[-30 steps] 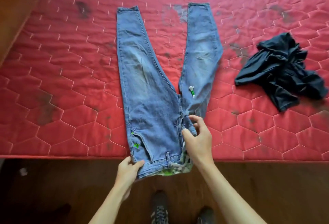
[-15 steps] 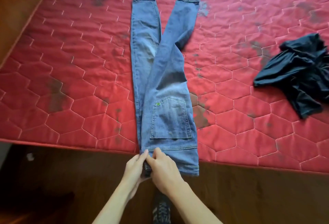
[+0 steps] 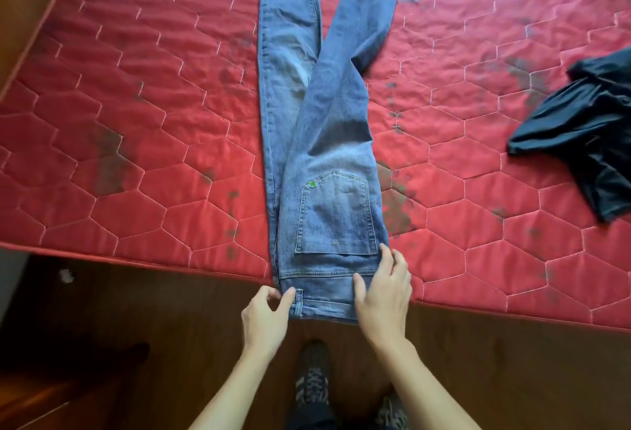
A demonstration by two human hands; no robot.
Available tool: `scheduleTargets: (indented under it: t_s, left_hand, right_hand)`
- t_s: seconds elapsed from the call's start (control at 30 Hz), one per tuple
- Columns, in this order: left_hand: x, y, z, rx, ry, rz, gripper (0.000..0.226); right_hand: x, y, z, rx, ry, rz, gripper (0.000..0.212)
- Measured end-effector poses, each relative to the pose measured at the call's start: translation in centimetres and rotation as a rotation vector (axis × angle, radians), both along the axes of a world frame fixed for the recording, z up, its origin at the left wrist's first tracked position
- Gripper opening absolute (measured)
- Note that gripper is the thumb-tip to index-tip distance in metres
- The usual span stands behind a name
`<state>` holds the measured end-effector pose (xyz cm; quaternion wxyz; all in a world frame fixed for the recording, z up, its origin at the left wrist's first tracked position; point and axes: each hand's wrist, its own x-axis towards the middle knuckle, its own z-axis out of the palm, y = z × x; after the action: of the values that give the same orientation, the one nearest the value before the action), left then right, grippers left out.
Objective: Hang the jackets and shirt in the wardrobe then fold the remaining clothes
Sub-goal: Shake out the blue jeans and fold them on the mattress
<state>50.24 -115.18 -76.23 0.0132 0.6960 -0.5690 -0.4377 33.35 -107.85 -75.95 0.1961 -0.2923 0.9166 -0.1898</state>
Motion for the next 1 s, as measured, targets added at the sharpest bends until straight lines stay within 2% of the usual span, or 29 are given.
scheduleTargets:
  t_s: [0.17,0.3,0.37,0.53,0.63,0.73,0.87,0.93,1.0]
  left_hand:
    - [2.3,-0.1,-1.3,0.086,0.209,0.057,0.033]
    - [2.6,0.4,-2.3,0.085,0.212,0.128,0.026]
    - [1.6,-0.2,-2.8,0.086,0.165,0.142,0.023]
    - [-0.6,-2.0,-0.7,0.021,-0.130,0.042,0.022]
    - [-1.7,-3.4,1.9,-0.041,-0.133,0.087,0.025]
    - [-3.9,-7.5,3.6,-0.106,-0.051,0.059,0.024]
    - [-9.0,-15.5,2.9,-0.122,0.082,-0.021,0.033]
    - [-12.0,-19.6,2.1,-0.064,0.122,-0.013,0.042]
    - [-15.1,-23.5,1.3,0.029,0.175,0.066,0.048]
  right_hand:
    - [-1.9,0.8,-0.5,-0.046,-0.172,-0.020,0.075]
    - [-2.7,0.8,-1.1,0.010,-0.224,0.024,0.080]
    - [-3.0,0.5,-1.2,0.027,-0.234,0.042,0.080]
    - [-4.4,-0.6,-0.4,0.087,-0.304,0.058,0.086]
    - [-5.6,-3.1,0.6,0.052,-0.385,-0.018,0.086]
    - [-7.8,-7.0,1.7,0.024,-0.452,-0.090,0.073]
    - [-11.4,-13.2,2.5,-0.034,-0.561,-0.075,0.047]
    - [-13.5,-16.6,1.8,-0.055,-0.601,-0.077,0.052]
    - [-15.7,-19.9,0.9,-0.058,-0.633,-0.116,0.072]
